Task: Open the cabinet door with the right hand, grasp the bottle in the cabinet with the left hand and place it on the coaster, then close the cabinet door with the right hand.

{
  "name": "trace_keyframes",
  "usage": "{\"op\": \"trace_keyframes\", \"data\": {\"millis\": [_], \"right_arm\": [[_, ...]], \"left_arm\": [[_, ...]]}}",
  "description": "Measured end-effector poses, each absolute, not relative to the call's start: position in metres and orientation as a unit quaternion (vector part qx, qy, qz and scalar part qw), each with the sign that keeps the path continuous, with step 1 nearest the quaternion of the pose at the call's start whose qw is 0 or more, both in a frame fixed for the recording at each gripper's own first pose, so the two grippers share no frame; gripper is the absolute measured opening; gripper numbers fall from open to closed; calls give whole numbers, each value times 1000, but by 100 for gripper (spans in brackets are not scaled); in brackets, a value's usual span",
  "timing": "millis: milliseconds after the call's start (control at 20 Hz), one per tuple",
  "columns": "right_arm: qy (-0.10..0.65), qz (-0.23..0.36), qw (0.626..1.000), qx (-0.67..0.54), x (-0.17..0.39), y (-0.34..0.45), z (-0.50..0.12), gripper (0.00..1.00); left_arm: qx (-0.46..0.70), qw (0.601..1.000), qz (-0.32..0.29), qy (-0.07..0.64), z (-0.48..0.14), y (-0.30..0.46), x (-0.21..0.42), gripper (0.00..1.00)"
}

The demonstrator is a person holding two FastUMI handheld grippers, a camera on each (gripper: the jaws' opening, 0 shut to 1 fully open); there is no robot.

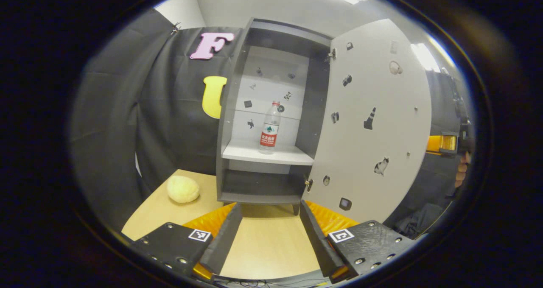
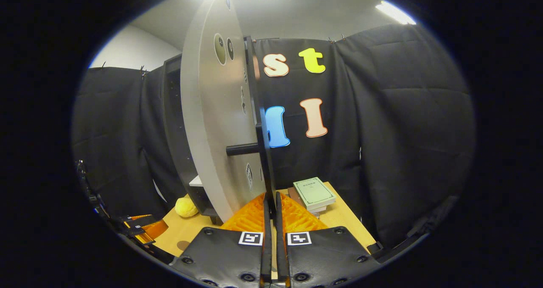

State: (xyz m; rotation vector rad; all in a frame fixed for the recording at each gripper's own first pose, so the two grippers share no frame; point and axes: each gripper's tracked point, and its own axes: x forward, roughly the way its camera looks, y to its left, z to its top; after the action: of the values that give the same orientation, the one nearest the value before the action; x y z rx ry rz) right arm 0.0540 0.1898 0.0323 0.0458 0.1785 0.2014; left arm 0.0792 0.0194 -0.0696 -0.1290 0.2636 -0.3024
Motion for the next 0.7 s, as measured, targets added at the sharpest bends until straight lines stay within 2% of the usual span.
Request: {"op": "trace_keyframes", "data": {"millis": [150, 350, 500, 700], "right_arm": [[93, 78, 992, 17, 54, 183, 31, 7], [83, 40, 995, 27, 43, 173, 30, 9], [92, -7, 995, 29, 25, 155, 19, 6], [102, -81, 990, 51, -13, 125, 7, 3]], "left_arm": [[-69, 975, -172, 121, -59, 22, 105, 82], [-72, 972, -193, 109, -52, 34, 140, 85], [-79, 971, -199, 105, -49, 49, 161, 82], [-80, 968, -208, 112, -54, 70, 178, 85]]}}
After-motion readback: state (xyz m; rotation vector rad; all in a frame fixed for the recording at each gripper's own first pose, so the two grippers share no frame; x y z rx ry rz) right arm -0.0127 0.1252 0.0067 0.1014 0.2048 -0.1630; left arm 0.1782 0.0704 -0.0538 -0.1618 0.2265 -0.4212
